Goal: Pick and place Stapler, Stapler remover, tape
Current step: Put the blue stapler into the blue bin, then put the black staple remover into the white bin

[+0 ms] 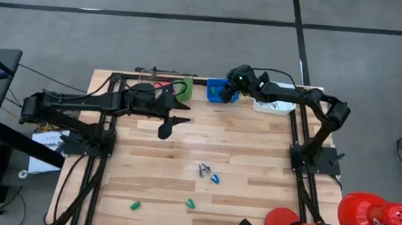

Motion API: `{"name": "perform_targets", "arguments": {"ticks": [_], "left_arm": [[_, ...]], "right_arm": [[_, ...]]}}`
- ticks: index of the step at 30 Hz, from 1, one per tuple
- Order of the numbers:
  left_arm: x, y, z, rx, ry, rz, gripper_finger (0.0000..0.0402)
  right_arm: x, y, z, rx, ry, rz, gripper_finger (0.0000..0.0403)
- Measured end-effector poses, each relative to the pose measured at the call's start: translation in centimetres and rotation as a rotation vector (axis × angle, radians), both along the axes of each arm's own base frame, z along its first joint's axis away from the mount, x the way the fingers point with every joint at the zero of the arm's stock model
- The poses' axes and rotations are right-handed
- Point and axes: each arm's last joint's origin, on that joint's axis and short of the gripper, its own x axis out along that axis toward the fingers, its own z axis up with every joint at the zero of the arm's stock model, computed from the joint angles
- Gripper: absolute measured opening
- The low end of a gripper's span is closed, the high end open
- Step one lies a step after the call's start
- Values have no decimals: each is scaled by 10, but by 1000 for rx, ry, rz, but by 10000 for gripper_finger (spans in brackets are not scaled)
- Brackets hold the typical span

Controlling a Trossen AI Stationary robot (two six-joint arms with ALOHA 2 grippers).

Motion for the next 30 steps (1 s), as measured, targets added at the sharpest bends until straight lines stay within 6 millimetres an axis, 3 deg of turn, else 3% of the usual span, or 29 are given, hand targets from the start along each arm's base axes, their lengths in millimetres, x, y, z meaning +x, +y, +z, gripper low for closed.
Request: {"name": "perform_targets", "arguments": {"ticks": [6, 14, 20, 30], "left_arm": [[0, 1, 0, 8, 1, 24, 195], [0, 1, 1, 15, -5, 42, 195], [0, 1, 1, 15, -9, 42, 195], [0, 1, 1, 16, -13, 42, 195]], "right_arm": [[0, -4, -7, 23, -1, -15, 208], [0, -3, -3, 27, -20, -2, 258], [2, 1, -3, 64, -46, 24, 266], [1, 41, 45, 72, -152, 179, 266]]}}
